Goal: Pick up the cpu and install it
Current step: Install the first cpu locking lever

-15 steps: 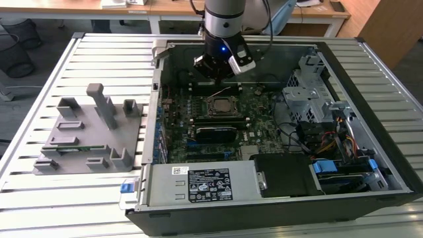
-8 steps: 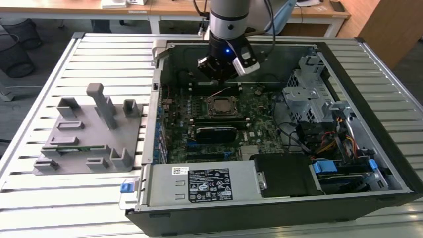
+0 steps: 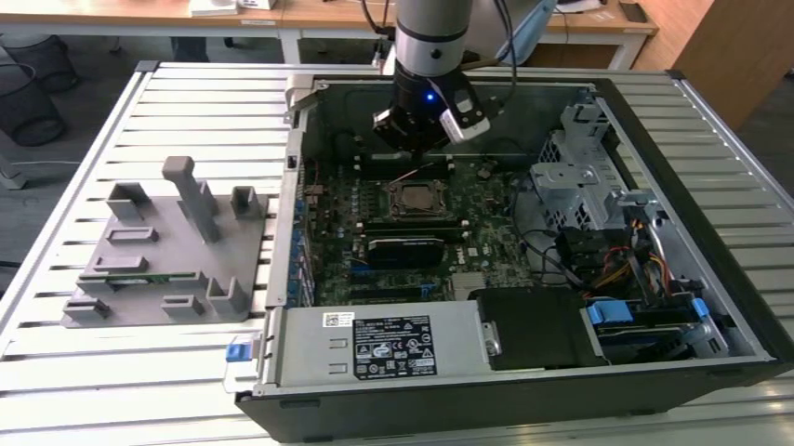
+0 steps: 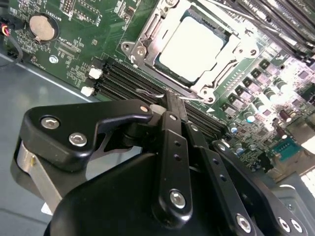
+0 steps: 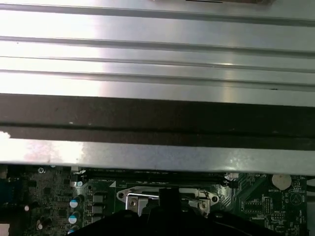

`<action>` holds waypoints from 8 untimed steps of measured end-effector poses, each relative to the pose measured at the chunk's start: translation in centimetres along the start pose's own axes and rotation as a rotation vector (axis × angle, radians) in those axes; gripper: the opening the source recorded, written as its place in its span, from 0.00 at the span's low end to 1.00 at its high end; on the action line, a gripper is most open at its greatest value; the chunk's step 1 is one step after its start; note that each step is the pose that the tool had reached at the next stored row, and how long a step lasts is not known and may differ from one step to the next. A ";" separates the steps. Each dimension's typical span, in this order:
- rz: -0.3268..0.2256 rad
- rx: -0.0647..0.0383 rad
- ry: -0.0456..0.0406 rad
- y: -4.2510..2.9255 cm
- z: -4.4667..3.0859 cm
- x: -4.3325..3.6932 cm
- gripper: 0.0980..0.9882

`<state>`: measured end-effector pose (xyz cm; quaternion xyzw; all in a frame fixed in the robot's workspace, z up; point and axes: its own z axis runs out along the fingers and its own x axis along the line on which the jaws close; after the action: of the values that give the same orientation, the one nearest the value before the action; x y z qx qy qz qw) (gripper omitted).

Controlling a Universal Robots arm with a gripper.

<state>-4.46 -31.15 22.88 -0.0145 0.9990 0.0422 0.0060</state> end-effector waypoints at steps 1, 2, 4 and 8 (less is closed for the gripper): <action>0.000 0.000 0.0000 0.07 0.06 -0.01 0.01; 0.000 0.000 0.0000 0.15 0.13 -0.03 0.01; 0.000 0.000 0.0000 0.27 0.25 -0.04 0.01; 0.000 0.000 0.0000 0.38 0.47 -0.18 0.01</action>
<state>-4.29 -30.72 22.44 -0.0144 0.9990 0.0421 0.0060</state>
